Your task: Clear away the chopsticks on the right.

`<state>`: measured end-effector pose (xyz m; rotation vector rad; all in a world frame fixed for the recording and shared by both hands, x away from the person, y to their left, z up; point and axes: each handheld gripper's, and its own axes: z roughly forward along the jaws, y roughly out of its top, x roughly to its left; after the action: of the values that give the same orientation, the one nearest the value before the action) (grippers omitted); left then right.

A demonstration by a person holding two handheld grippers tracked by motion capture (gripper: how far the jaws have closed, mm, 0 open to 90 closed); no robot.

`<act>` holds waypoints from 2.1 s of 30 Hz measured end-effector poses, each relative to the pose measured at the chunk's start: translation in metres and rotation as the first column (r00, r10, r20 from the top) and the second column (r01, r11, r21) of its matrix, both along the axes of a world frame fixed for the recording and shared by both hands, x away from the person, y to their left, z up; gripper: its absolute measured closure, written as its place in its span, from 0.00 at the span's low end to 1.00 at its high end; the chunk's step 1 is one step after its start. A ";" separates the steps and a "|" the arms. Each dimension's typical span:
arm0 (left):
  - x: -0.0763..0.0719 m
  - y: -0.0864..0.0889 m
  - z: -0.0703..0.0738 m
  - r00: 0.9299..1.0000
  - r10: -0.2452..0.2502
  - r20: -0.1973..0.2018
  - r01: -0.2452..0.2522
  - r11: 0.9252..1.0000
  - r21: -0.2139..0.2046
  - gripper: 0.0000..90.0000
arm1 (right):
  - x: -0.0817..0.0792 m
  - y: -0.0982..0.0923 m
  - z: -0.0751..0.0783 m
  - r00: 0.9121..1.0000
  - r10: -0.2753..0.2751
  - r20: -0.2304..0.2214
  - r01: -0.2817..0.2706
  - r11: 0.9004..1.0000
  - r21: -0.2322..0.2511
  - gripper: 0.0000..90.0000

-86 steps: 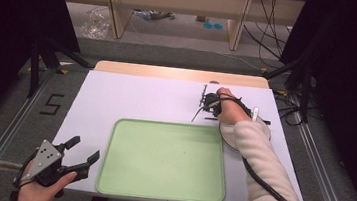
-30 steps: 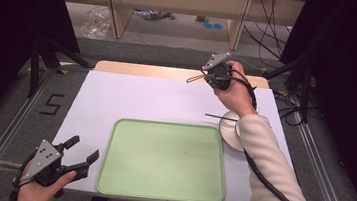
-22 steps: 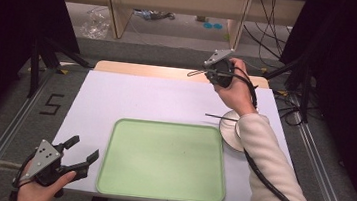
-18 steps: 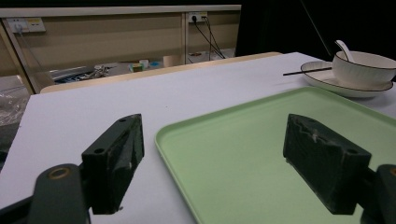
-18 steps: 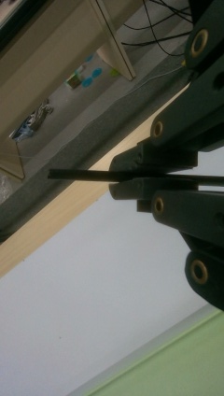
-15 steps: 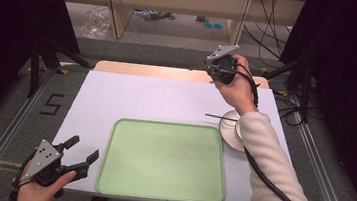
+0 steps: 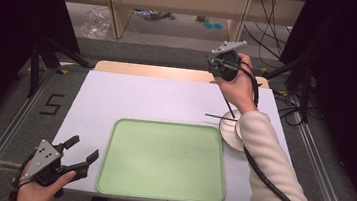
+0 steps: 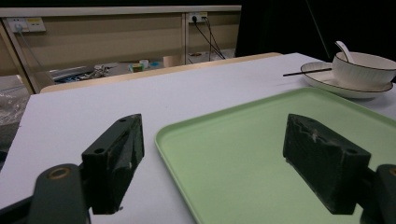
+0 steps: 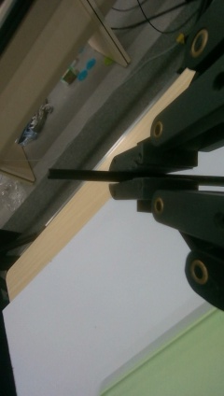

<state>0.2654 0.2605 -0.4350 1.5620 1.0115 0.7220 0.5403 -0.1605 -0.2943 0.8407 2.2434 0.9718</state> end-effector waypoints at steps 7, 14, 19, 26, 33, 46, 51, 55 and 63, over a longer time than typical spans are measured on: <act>0.000 0.000 0.000 1.000 0.002 0.002 -0.002 1.000 -0.001 0.23 | -0.001 -0.002 0.001 0.997 -0.060 -0.053 0.064 0.995 0.071 0.98; 0.000 0.000 0.000 1.000 -0.001 0.000 0.001 1.000 -0.002 0.23 | -0.004 -0.007 0.003 0.985 -0.126 -0.121 0.139 0.984 0.111 0.98; 0.000 0.000 0.000 1.000 0.003 -0.002 -0.003 1.000 -0.008 0.23 | -0.005 -0.009 0.002 0.967 -0.185 -0.176 0.208 0.970 0.123 0.98; 0.001 0.001 0.001 1.000 -0.003 0.010 0.003 1.000 0.010 0.23 | -0.007 -0.010 -0.002 0.921 -0.263 -0.287 0.314 0.938 0.149 0.98; 0.000 0.000 0.000 1.000 0.001 -0.004 -0.001 1.000 -0.010 0.23 | -0.009 -0.013 -0.006 0.877 -0.303 -0.373 0.377 0.915 0.143 0.98; 0.000 0.000 0.000 1.000 0.004 -0.001 -0.004 1.000 -0.003 0.23 | -0.018 -0.016 -0.015 0.751 -0.382 -0.539 0.508 0.856 0.101 0.98; 0.000 0.000 0.000 1.000 0.003 -0.002 -0.003 1.000 -0.003 0.23 | -0.022 -0.017 -0.023 0.684 -0.408 -0.605 0.550 0.833 0.061 0.98; 0.000 0.000 0.000 1.000 0.004 -0.001 -0.004 1.000 -0.003 0.23 | -0.023 -0.017 -0.029 0.659 -0.415 -0.627 0.563 0.825 0.046 0.98; 0.000 0.000 0.000 1.000 0.004 -0.002 -0.004 1.000 -0.002 0.23 | -0.028 -0.021 -0.052 0.622 -0.418 -0.662 0.552 0.834 -0.008 0.98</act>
<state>0.2656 0.2604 -0.4350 1.5594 1.0170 0.7215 0.5119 -0.1820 -0.3464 2.0226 2.2213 0.6937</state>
